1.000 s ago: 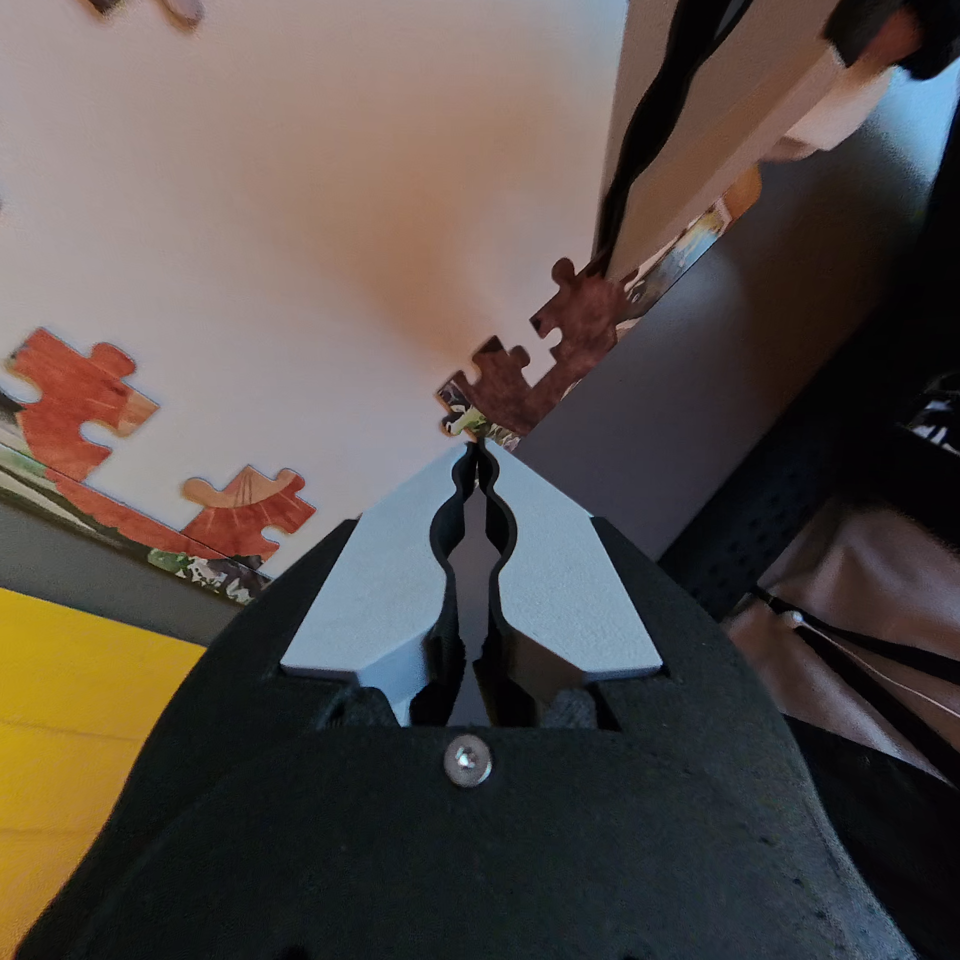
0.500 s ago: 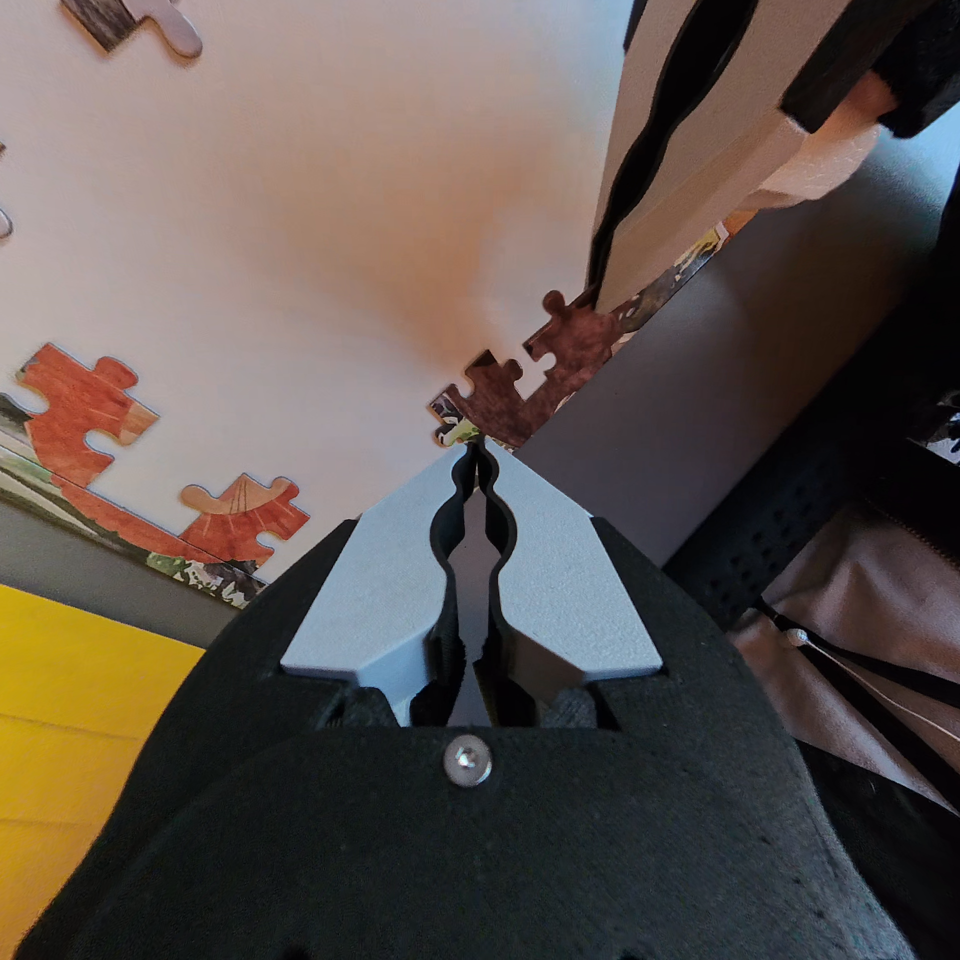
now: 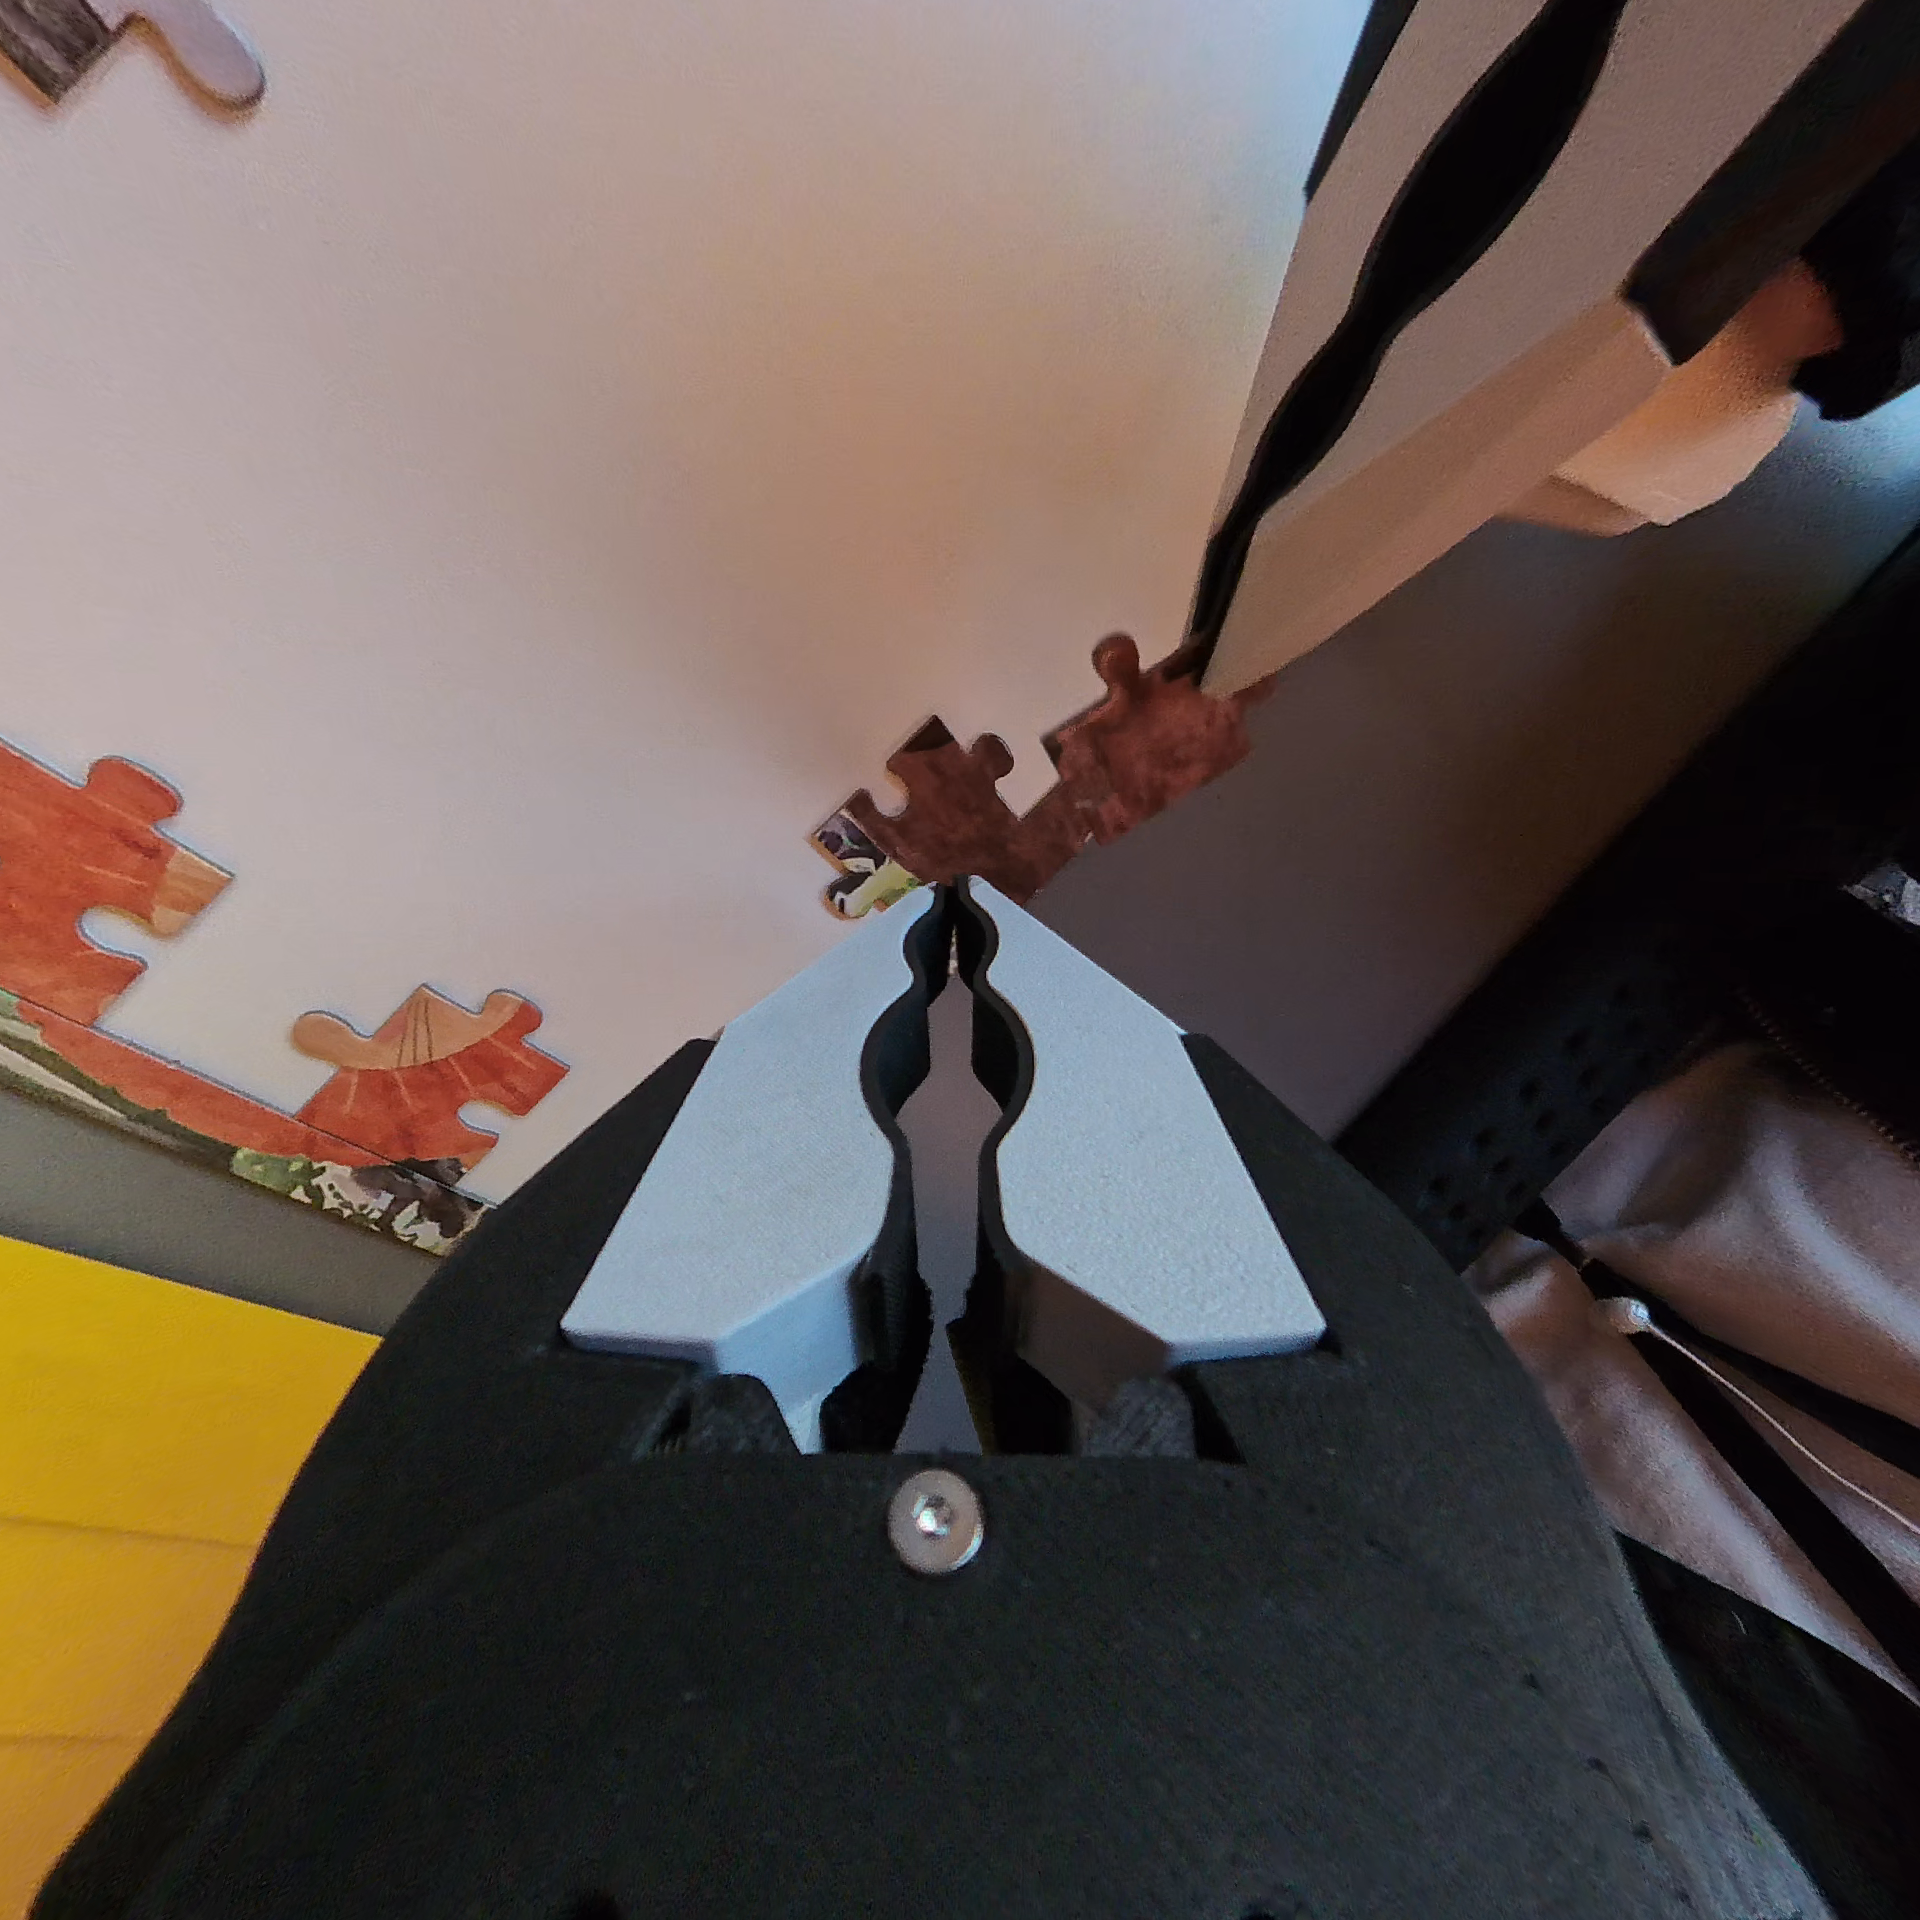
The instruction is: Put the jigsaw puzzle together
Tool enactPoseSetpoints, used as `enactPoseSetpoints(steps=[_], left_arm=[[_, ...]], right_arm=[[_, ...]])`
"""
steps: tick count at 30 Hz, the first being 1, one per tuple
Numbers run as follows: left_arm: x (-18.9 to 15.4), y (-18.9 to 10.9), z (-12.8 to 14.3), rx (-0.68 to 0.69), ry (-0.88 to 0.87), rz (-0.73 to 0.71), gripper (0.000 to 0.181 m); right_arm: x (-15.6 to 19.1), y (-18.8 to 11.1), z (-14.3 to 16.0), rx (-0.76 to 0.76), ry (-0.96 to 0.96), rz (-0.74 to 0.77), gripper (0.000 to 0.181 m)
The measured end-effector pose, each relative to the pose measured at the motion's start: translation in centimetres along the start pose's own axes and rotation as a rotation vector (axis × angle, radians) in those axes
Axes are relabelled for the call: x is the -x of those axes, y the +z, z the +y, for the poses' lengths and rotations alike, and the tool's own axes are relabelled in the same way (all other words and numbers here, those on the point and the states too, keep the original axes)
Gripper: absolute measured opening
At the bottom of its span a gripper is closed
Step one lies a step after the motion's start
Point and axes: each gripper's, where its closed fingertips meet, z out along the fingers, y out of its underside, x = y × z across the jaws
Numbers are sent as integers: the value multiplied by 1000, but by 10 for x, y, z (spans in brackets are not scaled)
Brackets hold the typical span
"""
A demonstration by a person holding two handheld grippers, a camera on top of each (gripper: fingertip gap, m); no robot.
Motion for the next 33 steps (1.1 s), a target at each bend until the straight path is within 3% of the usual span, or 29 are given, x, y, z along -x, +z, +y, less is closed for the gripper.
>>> enactPoseSetpoints(steps=[14,33], left_arm=[[1,13,3,64,30,-50,0],[5,18,7,97,39,-53,0]], right_arm=[[-14,5,-5,17,-4,41,1],[-31,8,-8,-2,-66,285,6]])
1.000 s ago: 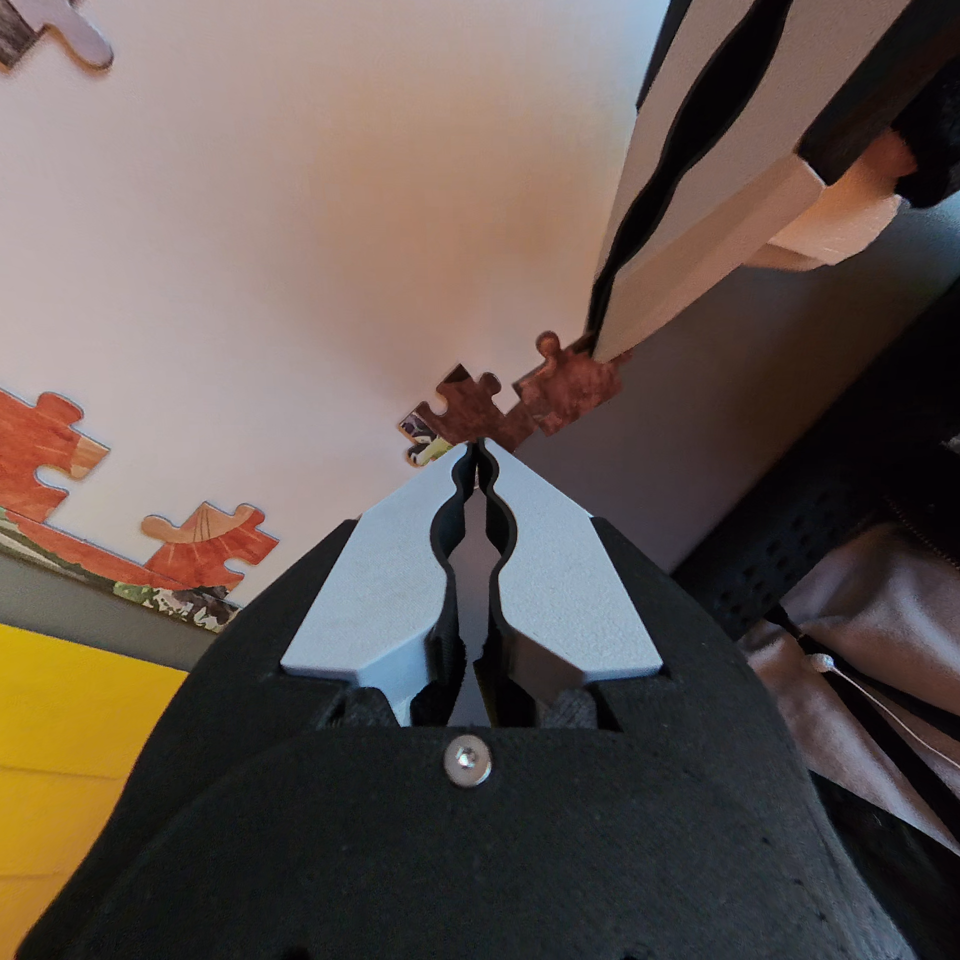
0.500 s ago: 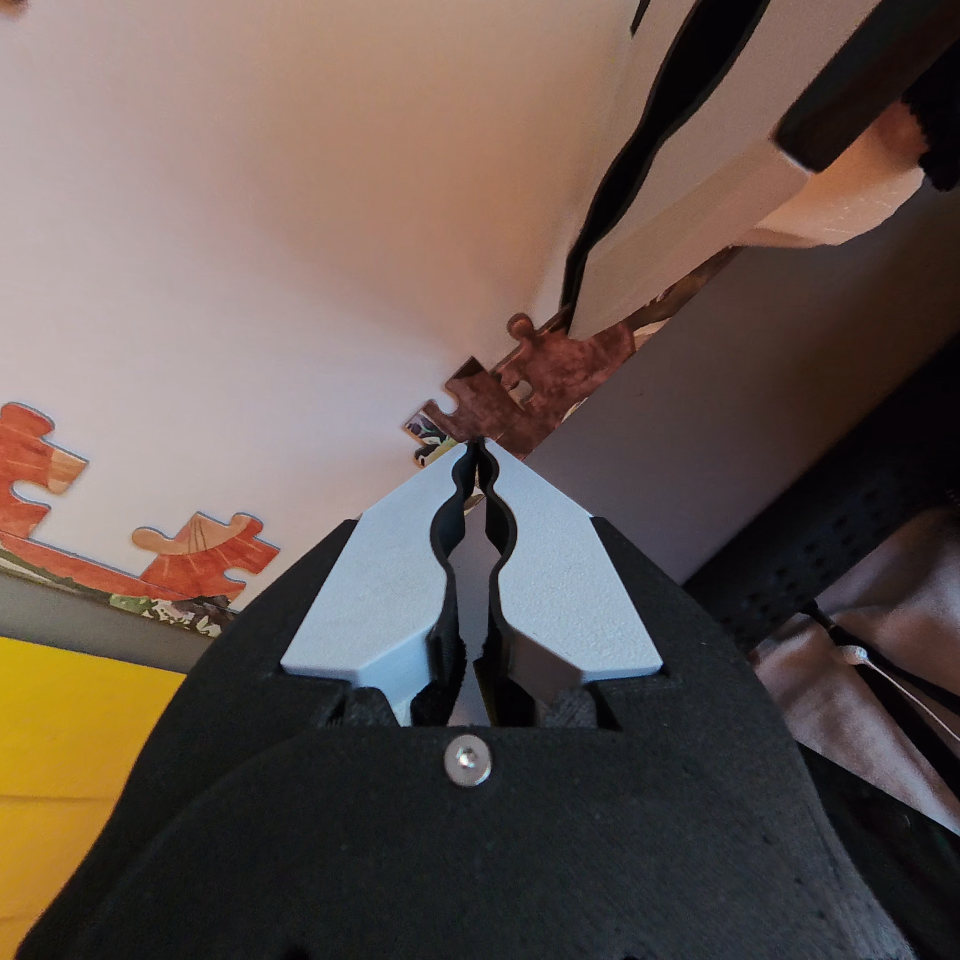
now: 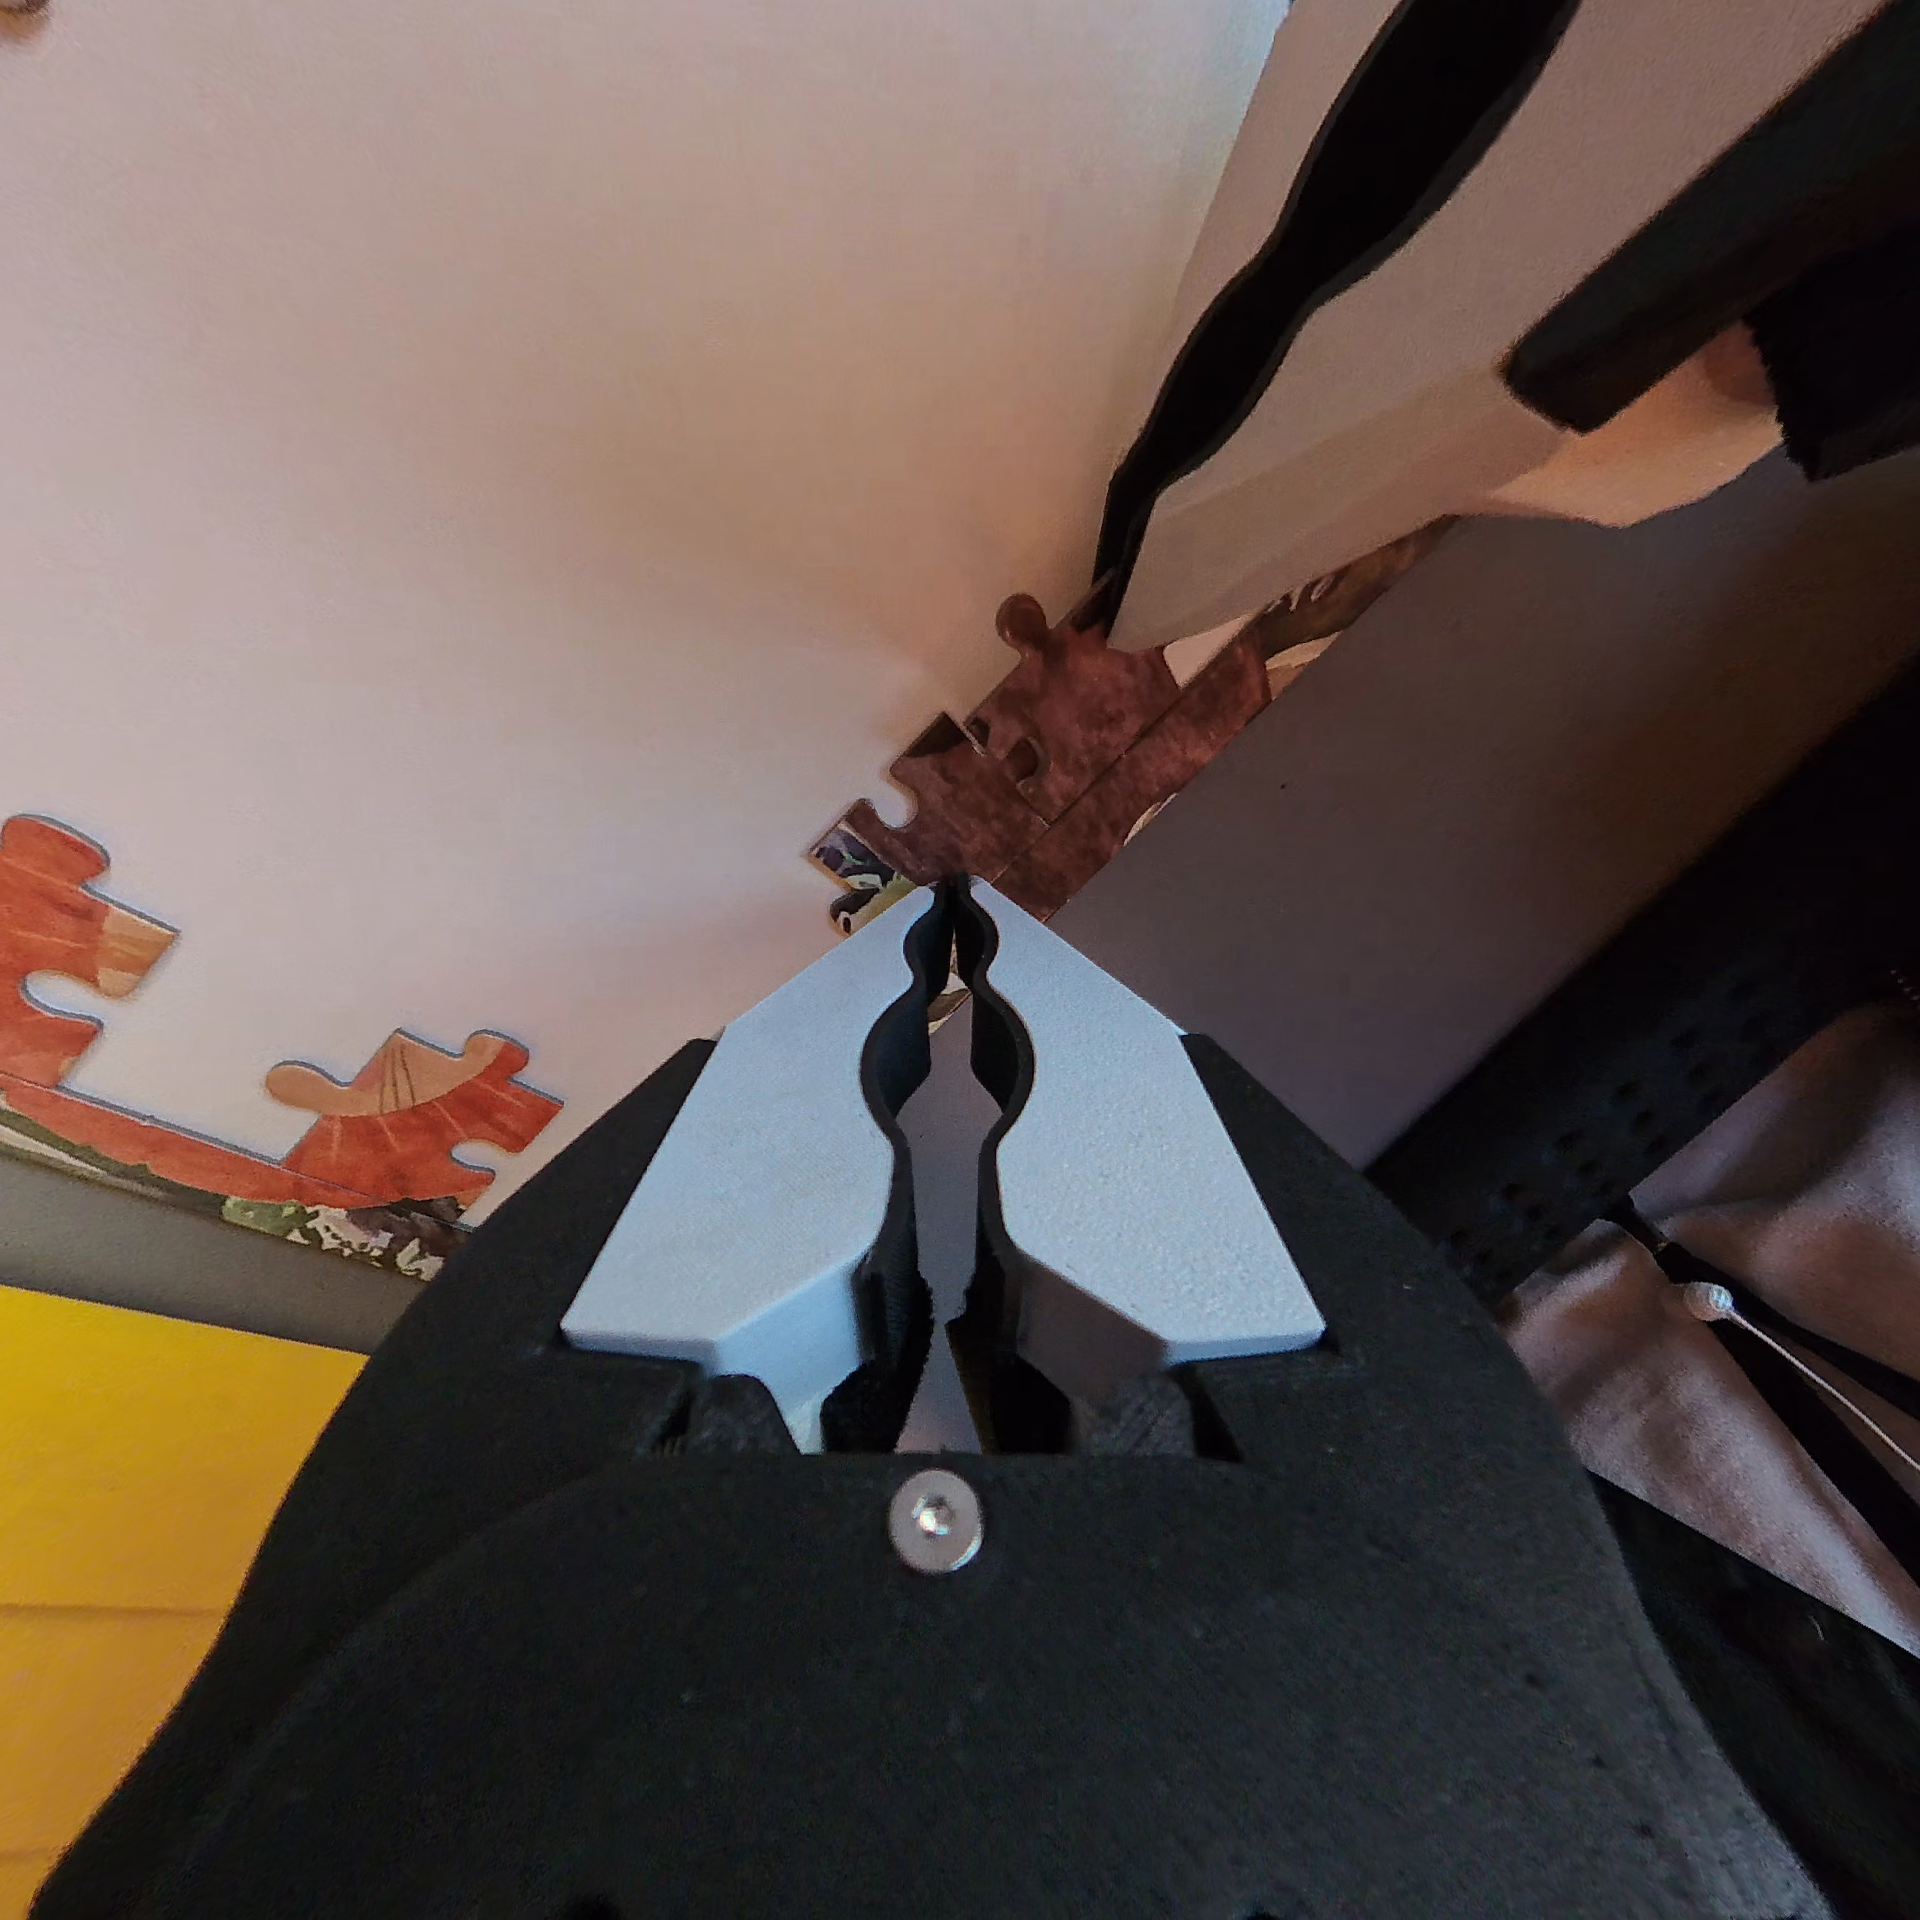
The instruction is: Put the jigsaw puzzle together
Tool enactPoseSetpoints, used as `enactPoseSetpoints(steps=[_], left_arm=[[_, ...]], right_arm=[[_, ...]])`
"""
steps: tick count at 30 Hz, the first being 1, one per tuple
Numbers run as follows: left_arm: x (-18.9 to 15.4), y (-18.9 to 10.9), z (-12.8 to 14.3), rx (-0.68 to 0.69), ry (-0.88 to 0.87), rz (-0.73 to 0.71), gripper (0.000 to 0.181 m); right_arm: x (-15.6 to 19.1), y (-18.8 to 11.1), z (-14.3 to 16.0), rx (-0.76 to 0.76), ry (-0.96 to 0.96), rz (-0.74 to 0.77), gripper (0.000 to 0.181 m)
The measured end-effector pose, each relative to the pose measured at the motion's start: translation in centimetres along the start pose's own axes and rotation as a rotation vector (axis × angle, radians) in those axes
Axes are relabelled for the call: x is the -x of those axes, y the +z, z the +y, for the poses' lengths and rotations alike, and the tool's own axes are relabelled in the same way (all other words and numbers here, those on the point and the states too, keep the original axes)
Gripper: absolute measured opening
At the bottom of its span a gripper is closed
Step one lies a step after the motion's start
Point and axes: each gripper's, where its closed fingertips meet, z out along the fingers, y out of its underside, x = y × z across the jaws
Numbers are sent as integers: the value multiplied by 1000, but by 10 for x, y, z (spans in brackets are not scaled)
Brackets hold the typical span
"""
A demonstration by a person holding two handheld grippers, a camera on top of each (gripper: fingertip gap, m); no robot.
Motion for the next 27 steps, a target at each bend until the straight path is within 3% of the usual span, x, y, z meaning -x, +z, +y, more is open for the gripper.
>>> enactPoseSetpoints(steps=[10,14,19,27], left_arm=[[0,0,0,-2,-6,6,0],[0,0,0,-2,-8,8,0],[0,0,0,-3,-9,8,0],[0,0,0,-3,-11,12,0]], right_arm=[[4,-17,0,-4,-177,180,30],[25,-15,-1,-7,-539,137,28],[12,-6,8,30,-914,255,25],[-1,0,5,37,-949,307,18]])
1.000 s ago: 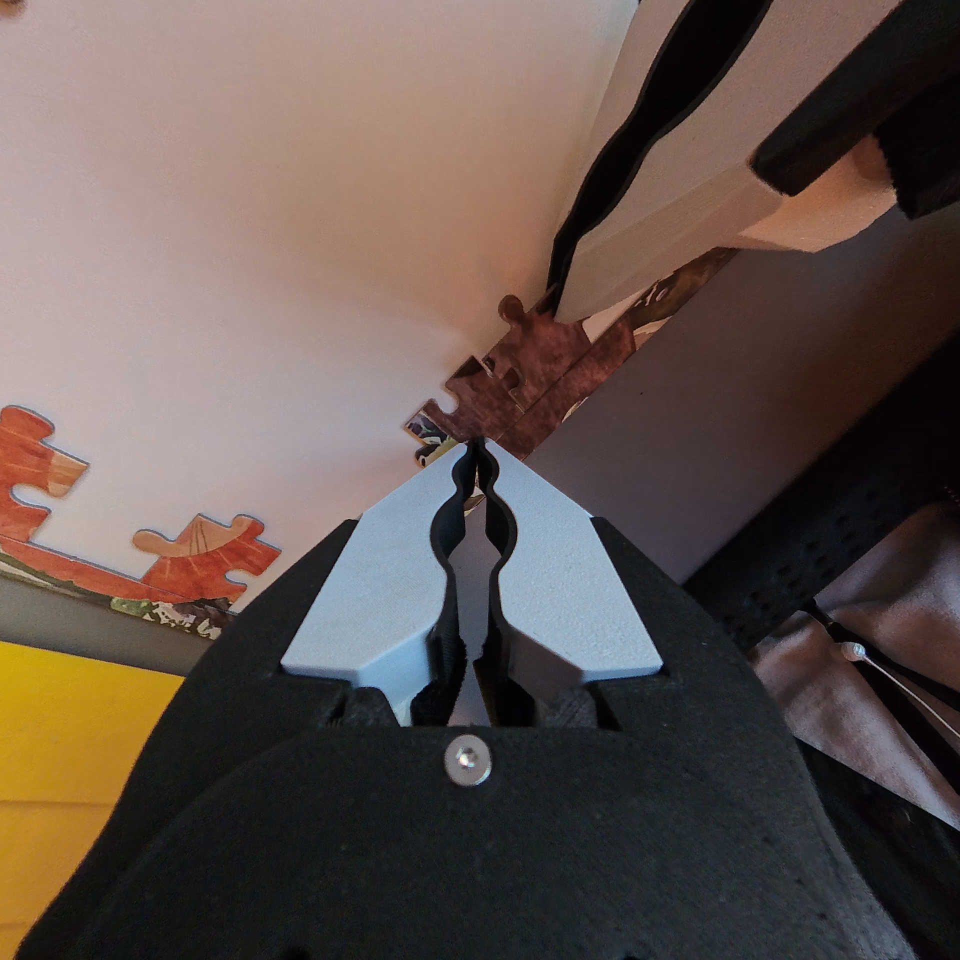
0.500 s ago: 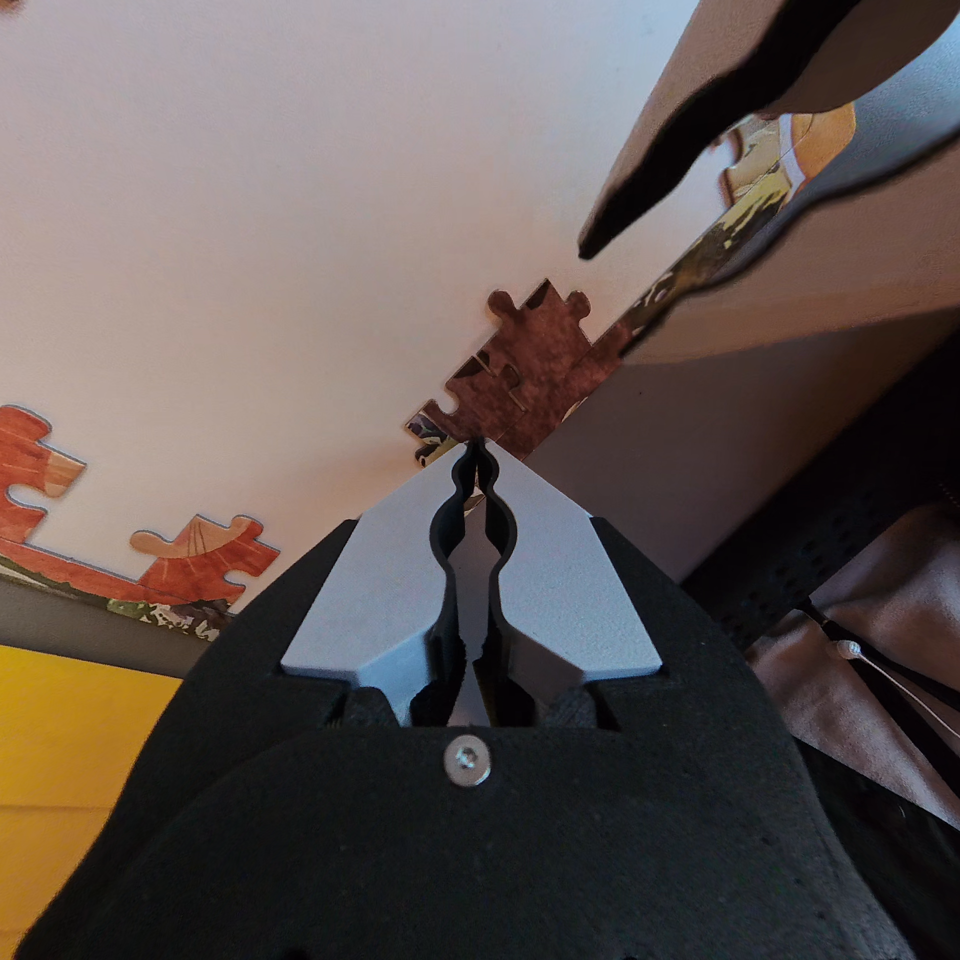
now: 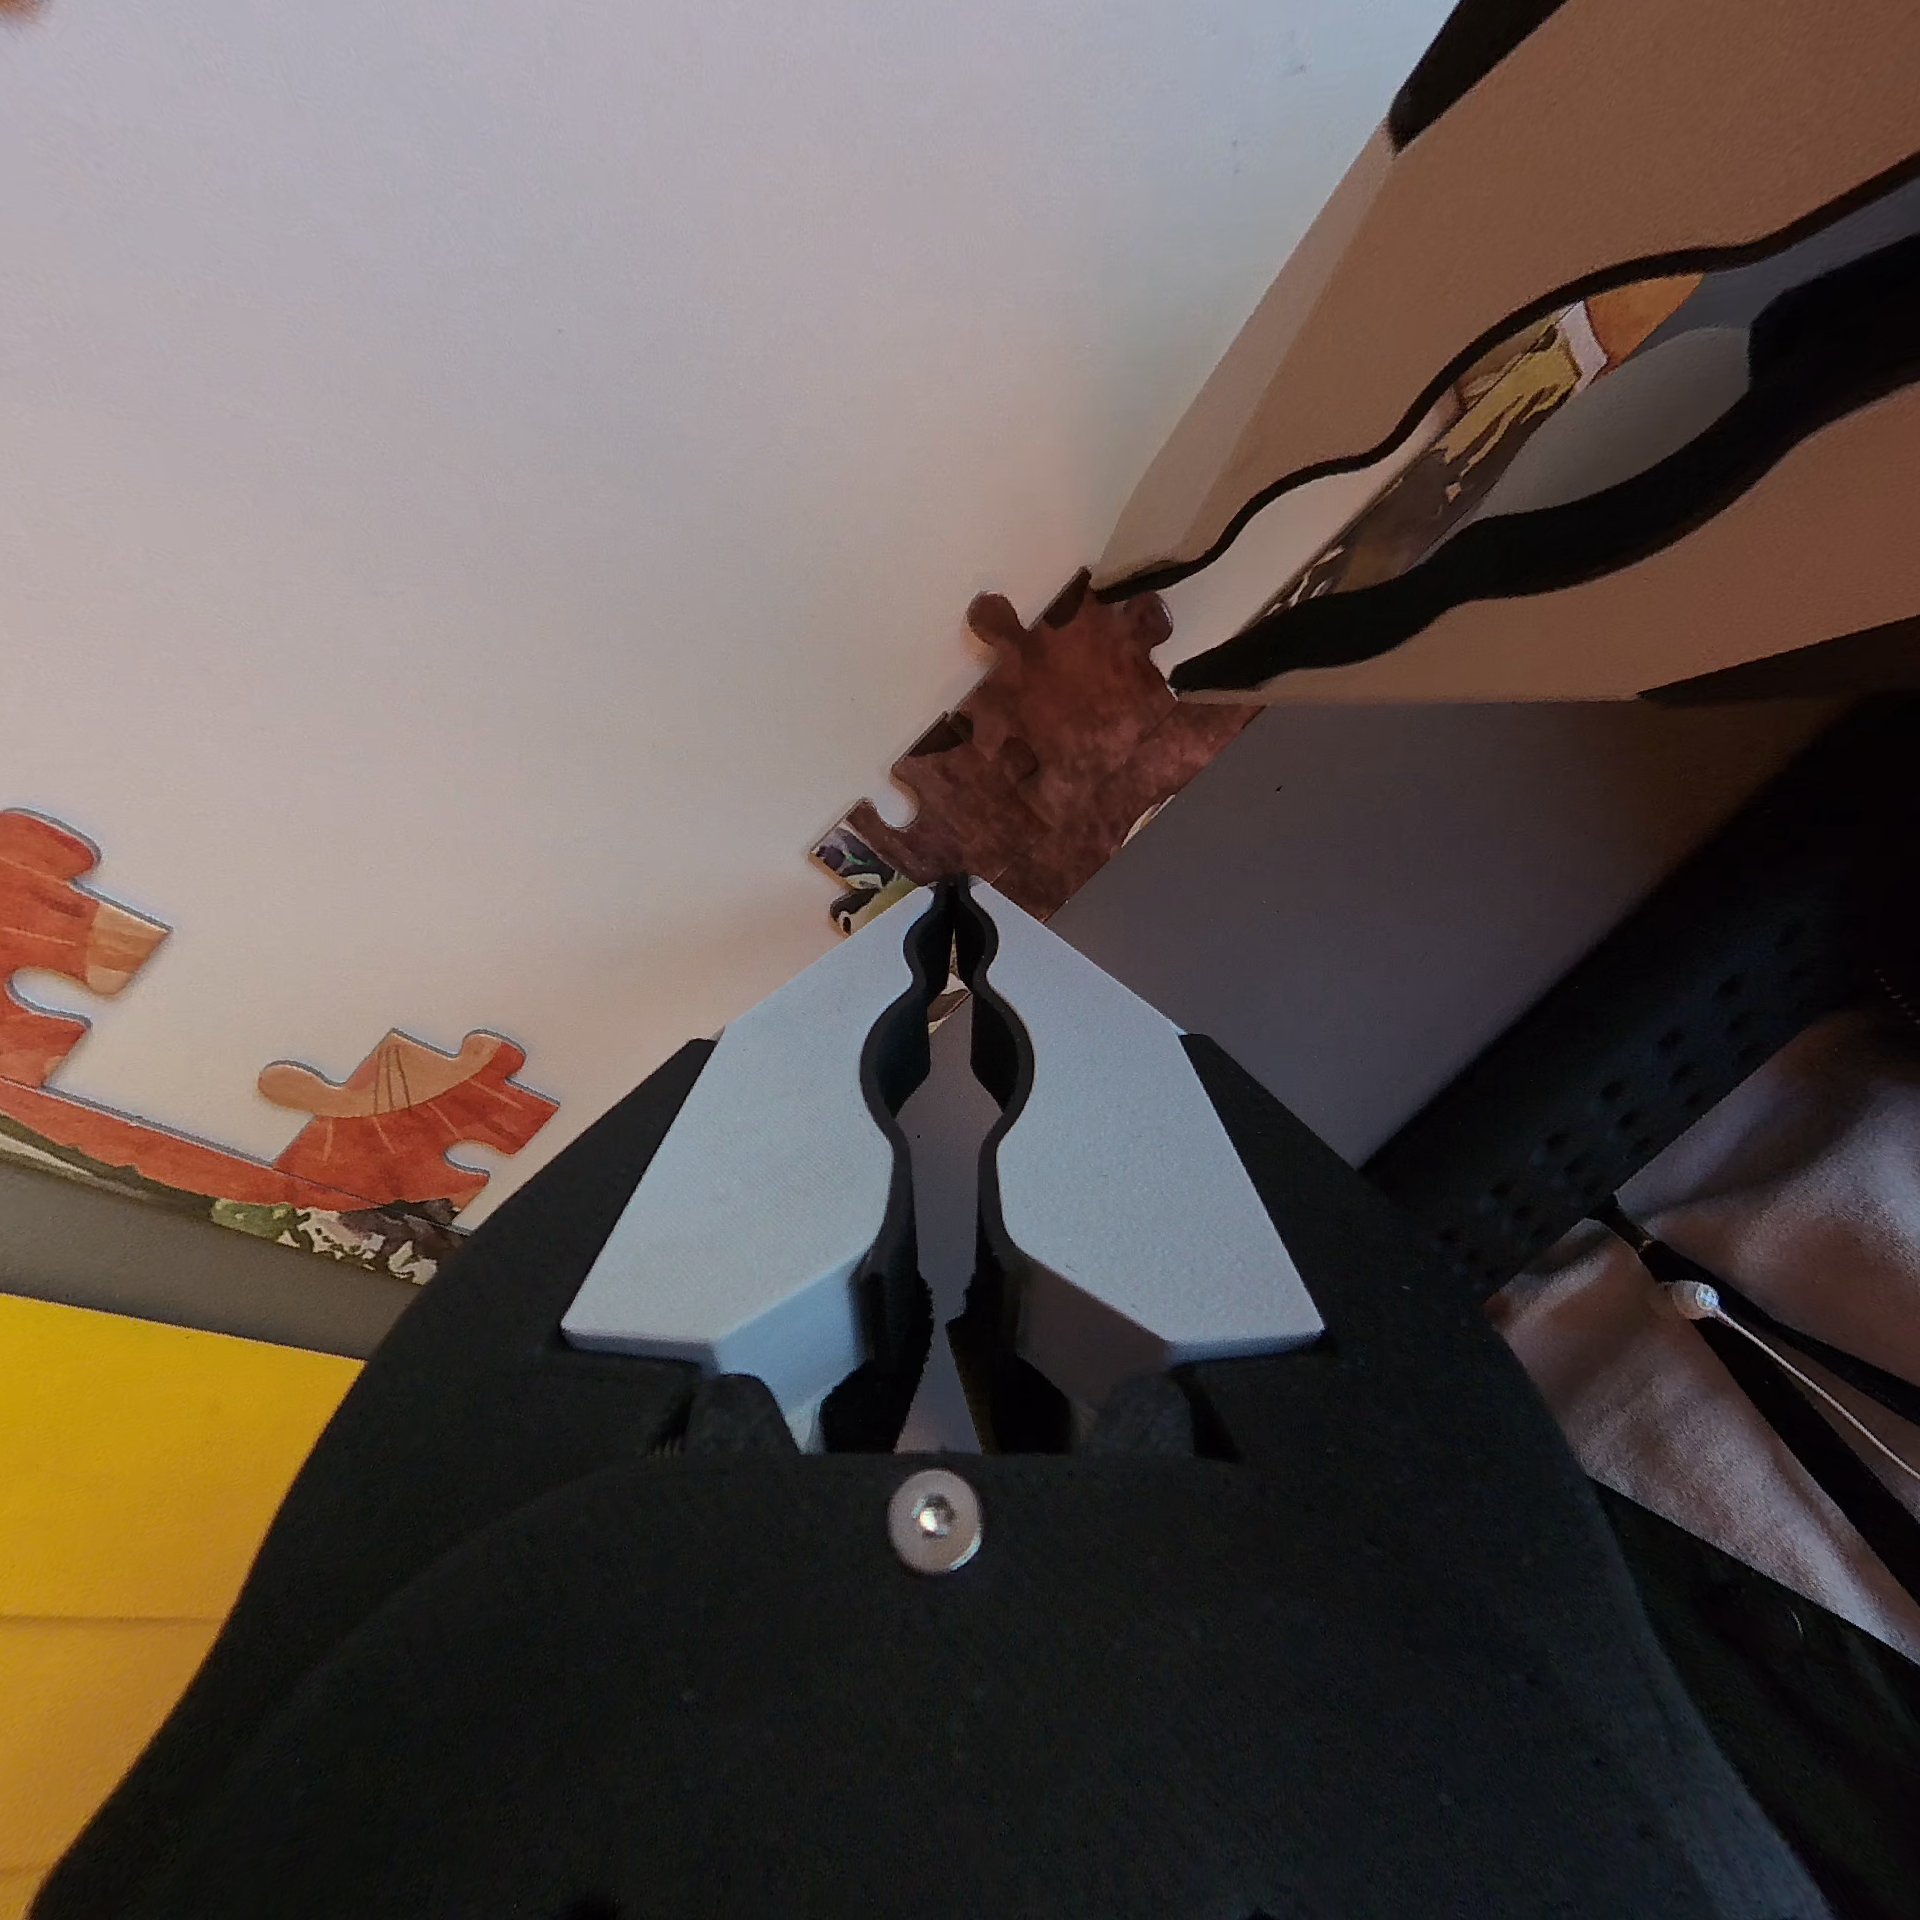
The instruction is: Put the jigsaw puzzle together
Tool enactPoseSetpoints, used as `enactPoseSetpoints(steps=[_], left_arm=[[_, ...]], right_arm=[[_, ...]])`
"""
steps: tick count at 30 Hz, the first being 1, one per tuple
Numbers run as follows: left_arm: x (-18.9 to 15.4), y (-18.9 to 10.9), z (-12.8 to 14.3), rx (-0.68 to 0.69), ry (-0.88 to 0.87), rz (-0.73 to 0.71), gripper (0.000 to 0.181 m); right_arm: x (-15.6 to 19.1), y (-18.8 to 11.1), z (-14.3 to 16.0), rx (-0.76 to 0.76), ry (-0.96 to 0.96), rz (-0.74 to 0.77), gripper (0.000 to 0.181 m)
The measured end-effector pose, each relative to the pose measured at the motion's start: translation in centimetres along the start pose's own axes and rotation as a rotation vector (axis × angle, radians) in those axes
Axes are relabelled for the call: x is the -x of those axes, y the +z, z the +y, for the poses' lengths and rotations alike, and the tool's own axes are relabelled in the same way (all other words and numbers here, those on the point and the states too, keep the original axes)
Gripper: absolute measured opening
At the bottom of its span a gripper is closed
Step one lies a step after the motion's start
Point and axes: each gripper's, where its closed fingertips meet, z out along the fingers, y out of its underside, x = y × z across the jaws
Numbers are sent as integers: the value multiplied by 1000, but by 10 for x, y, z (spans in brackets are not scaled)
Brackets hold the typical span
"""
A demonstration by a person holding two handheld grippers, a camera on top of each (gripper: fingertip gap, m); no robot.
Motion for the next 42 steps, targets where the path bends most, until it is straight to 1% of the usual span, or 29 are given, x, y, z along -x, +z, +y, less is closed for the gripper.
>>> enactPoseSetpoints(steps=[5,8,11,15,18,26,33,42], left_arm=[[0,0,0,-1,-3,3,0],[0,0,0,-1,-6,5,0],[0,0,0,-2,-9,6,0],[0,0,0,-2,-10,7,0],[0,0,0,-2,-12,10,0],[0,0,0,-4,-18,15,0],[0,0,0,-5,-21,17,0],[0,0,0,-6,-26,21,0]], right_arm=[[-3,-4,-2,-1,-17,34,18],[0,-9,-20,-82,-16,35,17],[4,-3,-30,-127,-2,6,17],[2,7,-28,-119,4,0,17],[2,12,-22,-80,-13,10,17],[1,12,-17,-38,-41,51,12],[3,15,-27,-98,-81,68,14],[4,17,-22,-74,-78,58,15]])
